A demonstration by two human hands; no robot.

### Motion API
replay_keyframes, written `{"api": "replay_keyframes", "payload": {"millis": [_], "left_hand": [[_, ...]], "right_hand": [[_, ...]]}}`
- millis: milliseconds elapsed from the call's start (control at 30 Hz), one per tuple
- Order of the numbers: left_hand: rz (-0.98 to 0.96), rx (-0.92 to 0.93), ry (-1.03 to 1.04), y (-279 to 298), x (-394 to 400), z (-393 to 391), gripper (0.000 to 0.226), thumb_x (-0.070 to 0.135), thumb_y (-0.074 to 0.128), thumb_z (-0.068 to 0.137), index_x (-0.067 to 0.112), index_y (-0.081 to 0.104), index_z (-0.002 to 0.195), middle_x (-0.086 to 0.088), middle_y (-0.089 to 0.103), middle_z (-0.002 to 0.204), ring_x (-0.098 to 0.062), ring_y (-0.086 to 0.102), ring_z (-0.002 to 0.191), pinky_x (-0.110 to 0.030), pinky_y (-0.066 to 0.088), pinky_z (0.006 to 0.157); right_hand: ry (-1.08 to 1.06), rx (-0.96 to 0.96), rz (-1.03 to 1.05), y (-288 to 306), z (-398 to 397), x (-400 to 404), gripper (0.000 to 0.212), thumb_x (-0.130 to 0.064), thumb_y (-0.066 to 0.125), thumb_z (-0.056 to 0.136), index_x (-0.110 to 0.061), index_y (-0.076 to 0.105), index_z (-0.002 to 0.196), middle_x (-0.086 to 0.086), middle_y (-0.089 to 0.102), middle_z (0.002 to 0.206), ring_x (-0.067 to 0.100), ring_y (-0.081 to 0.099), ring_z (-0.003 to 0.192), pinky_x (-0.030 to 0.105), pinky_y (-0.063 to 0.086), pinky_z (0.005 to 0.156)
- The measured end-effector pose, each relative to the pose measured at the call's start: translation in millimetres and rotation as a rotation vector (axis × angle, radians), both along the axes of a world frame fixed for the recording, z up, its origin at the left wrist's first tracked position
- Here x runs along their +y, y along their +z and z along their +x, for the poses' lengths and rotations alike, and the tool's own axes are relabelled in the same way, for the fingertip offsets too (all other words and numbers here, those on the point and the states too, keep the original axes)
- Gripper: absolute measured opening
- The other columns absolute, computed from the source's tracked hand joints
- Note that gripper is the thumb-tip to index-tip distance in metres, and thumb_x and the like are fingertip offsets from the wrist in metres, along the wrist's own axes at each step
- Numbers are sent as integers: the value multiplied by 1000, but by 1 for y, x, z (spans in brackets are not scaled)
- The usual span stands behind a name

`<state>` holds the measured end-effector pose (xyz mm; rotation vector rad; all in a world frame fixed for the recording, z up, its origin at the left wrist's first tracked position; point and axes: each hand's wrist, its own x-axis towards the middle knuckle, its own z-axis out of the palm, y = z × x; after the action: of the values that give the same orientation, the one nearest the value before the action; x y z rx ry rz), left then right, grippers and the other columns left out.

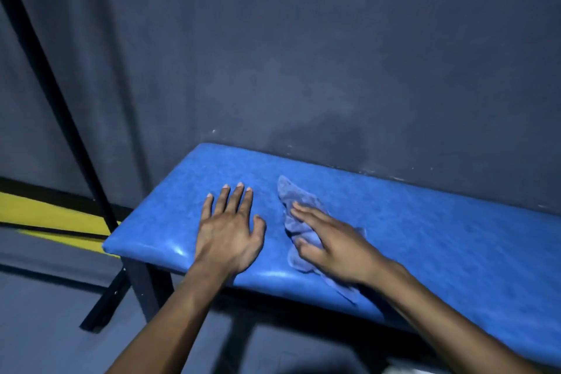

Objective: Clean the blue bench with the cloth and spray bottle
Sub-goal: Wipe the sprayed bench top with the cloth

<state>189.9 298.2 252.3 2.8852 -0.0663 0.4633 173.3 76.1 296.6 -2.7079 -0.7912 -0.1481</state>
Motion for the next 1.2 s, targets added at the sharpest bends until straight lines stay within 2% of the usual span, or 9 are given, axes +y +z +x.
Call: {"api": "replay_keyframes", "payload": {"millis": [267,500,600,667,733,767,833,1033,1200], "left_hand": [[26,12,-7,0,0,0,73,50,9,93,23,26,158,3,22,166,-19,12,155,-46,5,125],[23,54,-56,0,7,2,72,65,9,89,42,22,156,11,16,167,-17,5,156,-46,1,124],[50,73,-69,2,8,1,71,71,7,88,49,19,154,15,16,167,-19,5,156,-47,2,124],[57,91,-78,3,9,-2,71,74,7,87,52,17,154,16,15,166,-21,5,156,-49,1,123],[69,109,-101,6,6,-5,71,75,6,87,53,14,154,16,14,167,-23,5,156,-51,1,122],[72,124,-114,8,4,-5,71,76,6,86,53,13,154,16,12,167,-24,4,156,-53,0,122],[87,175,-131,13,2,-4,70,76,5,87,54,7,154,17,5,167,-26,0,156,-56,-1,120],[79,293,-195,38,-32,-2,72,77,16,88,48,17,155,16,6,168,-22,4,156,-62,1,118],[2,208,-314,33,-104,-8,64,67,15,93,46,22,154,17,12,167,-10,5,155,-61,1,120]], "right_hand": [[-155,114,63,18,71,50,42,-36,45,95,-22,55,134,-4,44,150,17,43,137,34,38,102],[-250,126,97,15,98,-35,35,-21,51,93,-10,59,125,5,57,133,17,47,132,1,24,85],[-410,195,265,24,58,-109,45,-21,46,89,-20,46,134,10,64,108,19,71,91,-1,38,72],[-512,207,366,31,13,-151,51,-11,44,96,-29,33,142,3,64,86,16,65,55,10,43,55],[-634,183,256,27,-28,-187,43,-23,48,98,-29,41,140,-14,63,110,16,67,96,23,47,78],[-681,142,130,23,-47,-198,45,-32,49,98,-28,43,142,-14,55,132,16,56,124,29,43,96],[-664,121,24,8,-70,-208,61,-48,47,92,-25,41,149,-9,37,158,10,32,147,30,28,118],[-359,84,38,6,-95,-140,71,-54,37,84,-23,45,148,-7,38,158,3,29,146,7,12,114],[-383,74,89,14,-49,-115,47,-32,51,98,-21,48,144,-6,38,158,10,30,147,17,25,109]]}}
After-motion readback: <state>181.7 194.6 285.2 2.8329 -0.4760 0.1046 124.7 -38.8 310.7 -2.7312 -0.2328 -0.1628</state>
